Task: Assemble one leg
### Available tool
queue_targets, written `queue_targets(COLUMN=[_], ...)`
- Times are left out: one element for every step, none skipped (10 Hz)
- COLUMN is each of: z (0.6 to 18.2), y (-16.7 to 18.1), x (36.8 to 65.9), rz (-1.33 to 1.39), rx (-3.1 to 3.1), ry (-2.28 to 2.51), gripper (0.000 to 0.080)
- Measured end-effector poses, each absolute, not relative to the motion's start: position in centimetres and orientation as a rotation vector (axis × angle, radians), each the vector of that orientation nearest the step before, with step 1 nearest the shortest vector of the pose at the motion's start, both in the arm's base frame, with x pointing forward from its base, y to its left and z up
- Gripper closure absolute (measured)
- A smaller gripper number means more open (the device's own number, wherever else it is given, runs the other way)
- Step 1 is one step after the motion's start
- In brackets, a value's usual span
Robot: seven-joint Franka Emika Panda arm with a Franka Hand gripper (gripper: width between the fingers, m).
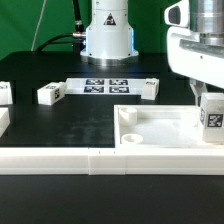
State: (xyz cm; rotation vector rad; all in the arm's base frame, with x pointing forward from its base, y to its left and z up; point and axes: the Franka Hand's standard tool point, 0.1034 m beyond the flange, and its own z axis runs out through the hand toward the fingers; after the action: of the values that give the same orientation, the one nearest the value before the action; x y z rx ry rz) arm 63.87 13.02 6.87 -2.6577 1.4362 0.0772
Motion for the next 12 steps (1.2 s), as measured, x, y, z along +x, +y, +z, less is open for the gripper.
queue_targets(z=[6.8, 6.8, 6.9, 7.0, 7.2, 7.3, 7.3, 7.3, 7.3, 7.2, 7.2, 7.2], y=[12.9, 12.8, 12.6, 12.5, 12.5, 12.2, 12.1, 11.9, 11.8, 11.8, 11.8, 11.8], x=[63.9, 63.9, 64.0, 64.2, 64.3, 64.4, 64.4, 64.4, 64.5, 64.5, 64.5, 64.5], rz=[0.062, 0.048, 0.038, 0.017, 0.006, -0.001, -0.006, -0.009, -0.011, -0.01, -0.01, -0.01], rx=[-2.746, -2.823, -2.889, -2.953, -2.994, -3.053, -3.077, -3.088, -3.092, -3.09, -3.09, -3.09], ry=[1.271, 1.102, 0.93, 0.77, 0.66, 0.455, 0.31, 0.187, 0.108, 0.139, 0.14, 0.14], gripper=[0.015, 0.015, 0.015, 0.015, 0.015, 0.015, 0.015, 0.015, 0.015, 0.015, 0.0271, 0.041])
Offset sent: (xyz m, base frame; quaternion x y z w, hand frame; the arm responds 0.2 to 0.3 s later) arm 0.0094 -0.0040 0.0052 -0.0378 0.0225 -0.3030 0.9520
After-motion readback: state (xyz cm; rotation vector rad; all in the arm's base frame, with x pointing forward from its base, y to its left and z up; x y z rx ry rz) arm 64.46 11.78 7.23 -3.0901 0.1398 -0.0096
